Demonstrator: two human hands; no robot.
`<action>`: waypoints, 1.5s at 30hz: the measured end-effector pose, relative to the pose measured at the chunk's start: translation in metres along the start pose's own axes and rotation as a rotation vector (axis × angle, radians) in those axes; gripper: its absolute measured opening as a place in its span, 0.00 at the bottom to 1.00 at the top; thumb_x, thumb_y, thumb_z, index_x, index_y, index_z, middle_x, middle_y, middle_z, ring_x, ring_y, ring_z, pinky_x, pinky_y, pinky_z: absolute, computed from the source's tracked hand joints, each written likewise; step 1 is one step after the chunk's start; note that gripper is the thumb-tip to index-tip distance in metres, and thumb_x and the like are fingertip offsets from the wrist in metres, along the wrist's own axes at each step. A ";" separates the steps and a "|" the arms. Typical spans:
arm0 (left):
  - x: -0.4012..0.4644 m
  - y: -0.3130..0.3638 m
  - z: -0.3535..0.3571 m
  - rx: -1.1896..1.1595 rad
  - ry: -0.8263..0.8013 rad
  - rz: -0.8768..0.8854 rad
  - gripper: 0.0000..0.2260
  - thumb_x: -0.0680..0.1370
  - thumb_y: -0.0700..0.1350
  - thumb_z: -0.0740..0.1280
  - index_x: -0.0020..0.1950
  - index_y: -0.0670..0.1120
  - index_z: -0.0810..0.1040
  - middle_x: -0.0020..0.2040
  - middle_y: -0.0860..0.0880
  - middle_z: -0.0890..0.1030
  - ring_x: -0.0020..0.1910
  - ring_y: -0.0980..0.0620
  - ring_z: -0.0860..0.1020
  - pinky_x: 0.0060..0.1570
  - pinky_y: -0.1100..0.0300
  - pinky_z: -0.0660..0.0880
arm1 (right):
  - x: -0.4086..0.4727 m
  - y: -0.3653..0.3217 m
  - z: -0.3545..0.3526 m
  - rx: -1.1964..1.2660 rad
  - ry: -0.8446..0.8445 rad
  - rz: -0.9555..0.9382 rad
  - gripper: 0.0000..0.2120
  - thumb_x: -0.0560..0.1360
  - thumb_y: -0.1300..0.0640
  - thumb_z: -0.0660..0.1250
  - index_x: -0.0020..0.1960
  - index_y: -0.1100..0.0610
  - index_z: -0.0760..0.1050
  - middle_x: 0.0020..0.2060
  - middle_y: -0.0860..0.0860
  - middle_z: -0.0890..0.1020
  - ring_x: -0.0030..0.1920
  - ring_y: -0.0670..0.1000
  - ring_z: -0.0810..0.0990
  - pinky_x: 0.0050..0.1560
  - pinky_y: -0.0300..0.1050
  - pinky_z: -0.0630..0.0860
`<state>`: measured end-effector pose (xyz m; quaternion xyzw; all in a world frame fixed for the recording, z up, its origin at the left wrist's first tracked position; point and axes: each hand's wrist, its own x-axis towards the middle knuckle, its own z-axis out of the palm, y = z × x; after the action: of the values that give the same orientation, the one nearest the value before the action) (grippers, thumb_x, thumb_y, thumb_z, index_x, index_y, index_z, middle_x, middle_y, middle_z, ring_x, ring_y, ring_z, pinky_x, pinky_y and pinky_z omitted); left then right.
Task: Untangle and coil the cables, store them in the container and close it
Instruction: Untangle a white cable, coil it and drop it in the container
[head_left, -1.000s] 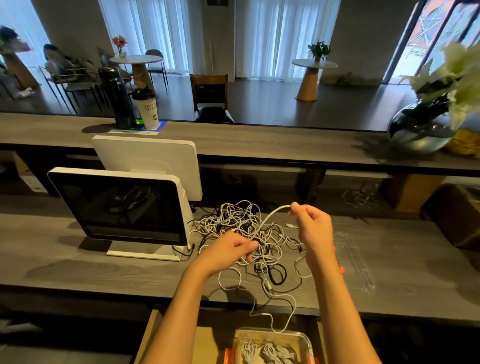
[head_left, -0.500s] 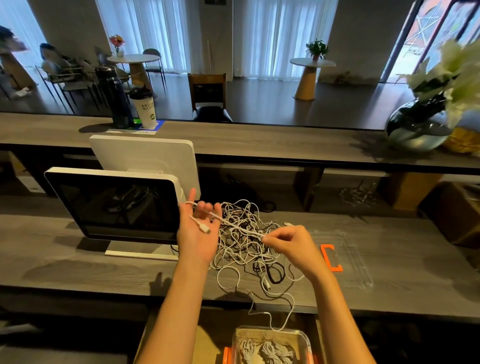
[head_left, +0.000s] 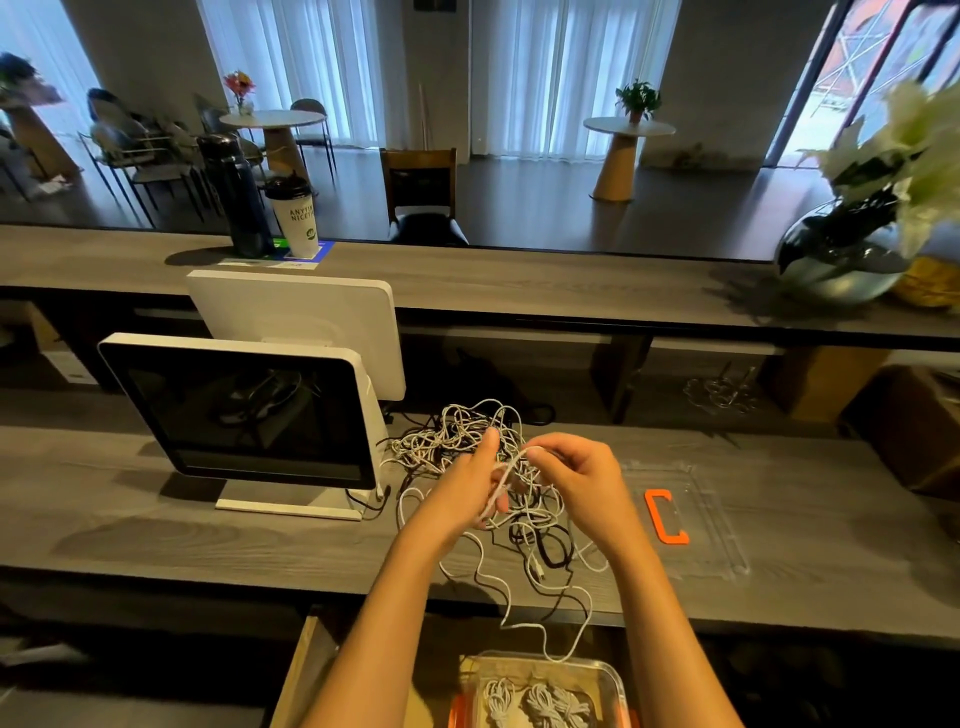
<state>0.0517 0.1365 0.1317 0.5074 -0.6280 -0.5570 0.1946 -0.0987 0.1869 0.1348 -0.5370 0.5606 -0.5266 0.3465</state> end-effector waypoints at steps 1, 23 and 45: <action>-0.003 0.001 0.001 -0.036 -0.083 0.000 0.36 0.81 0.68 0.46 0.47 0.41 0.81 0.33 0.49 0.77 0.30 0.54 0.71 0.31 0.62 0.67 | 0.001 0.002 0.001 -0.010 0.016 0.008 0.06 0.77 0.61 0.69 0.45 0.53 0.84 0.33 0.44 0.84 0.34 0.40 0.78 0.37 0.35 0.74; 0.010 -0.005 -0.040 -1.435 0.248 0.176 0.18 0.85 0.51 0.54 0.52 0.40 0.77 0.44 0.44 0.84 0.44 0.48 0.85 0.54 0.48 0.79 | -0.002 0.027 -0.026 -0.067 0.118 0.181 0.04 0.74 0.58 0.74 0.41 0.53 0.85 0.34 0.49 0.84 0.35 0.42 0.79 0.38 0.37 0.76; -0.010 0.006 -0.010 -0.125 -0.457 0.147 0.20 0.83 0.57 0.59 0.35 0.49 0.73 0.28 0.52 0.66 0.25 0.55 0.63 0.26 0.65 0.60 | 0.004 0.010 -0.006 -0.106 0.122 0.039 0.03 0.71 0.55 0.76 0.39 0.50 0.85 0.32 0.48 0.84 0.33 0.44 0.78 0.36 0.39 0.74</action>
<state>0.0609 0.1391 0.1429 0.3083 -0.6554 -0.6792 0.1185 -0.1076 0.1828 0.1277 -0.5106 0.6181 -0.5211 0.2927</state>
